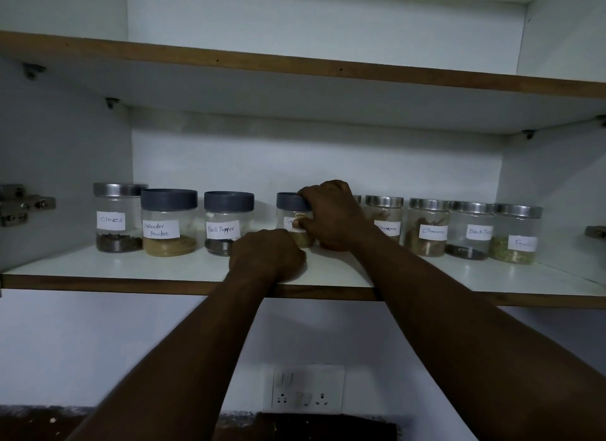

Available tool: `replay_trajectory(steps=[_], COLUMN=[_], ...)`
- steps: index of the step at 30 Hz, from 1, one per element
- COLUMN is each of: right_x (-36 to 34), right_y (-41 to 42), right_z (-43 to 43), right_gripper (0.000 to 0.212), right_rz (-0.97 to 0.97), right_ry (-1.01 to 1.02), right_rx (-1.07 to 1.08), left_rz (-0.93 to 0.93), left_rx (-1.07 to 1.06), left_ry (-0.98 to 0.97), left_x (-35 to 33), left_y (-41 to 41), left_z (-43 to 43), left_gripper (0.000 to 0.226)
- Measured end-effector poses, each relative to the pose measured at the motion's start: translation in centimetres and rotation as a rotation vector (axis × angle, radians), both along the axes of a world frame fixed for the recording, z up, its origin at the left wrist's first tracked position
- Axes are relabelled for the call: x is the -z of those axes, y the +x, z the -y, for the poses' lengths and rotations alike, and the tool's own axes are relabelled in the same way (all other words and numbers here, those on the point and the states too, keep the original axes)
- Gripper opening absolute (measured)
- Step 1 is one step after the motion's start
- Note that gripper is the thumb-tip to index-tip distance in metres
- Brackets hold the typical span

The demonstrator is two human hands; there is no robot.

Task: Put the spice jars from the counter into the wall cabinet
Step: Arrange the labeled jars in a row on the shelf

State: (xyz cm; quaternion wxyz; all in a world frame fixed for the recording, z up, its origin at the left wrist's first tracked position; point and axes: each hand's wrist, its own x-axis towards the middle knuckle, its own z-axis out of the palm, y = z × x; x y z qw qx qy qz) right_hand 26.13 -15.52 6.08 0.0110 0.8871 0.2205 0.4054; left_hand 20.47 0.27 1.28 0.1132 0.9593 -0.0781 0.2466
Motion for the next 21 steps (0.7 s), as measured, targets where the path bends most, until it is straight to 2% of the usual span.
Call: replay_trajectory(steps=[11, 15, 18, 21], right_x=[0.4, 0.6, 0.4, 0.1], right_y=[-0.2, -0.1, -0.6, -1.5], right_z=[-0.4, -0.2, -0.1, -0.7], right_gripper=[0.047, 0.066, 0.081, 0.075], right_rz=[0.057, 0.055, 0.102, 0.182], right_ry=[-0.020, -0.016, 0.056, 0.166], right_rx=[0.012, -0.027, -0.038, -0.058], left_rz=[0.085, 0.076, 0.083, 0.089], left_rx=[-0.019, -0.016, -0.002, -0.006], left_ry=[-0.014, -0.043, -0.127, -0.281], left_x=[0.3, 0.3, 0.1, -0.1], left_y=[-0.2, -0.4, -1.0, -2.1], left_z=[0.0, 0.0, 0.1, -0.8], left_gripper=[0.037, 0.035, 0.031, 0.024])
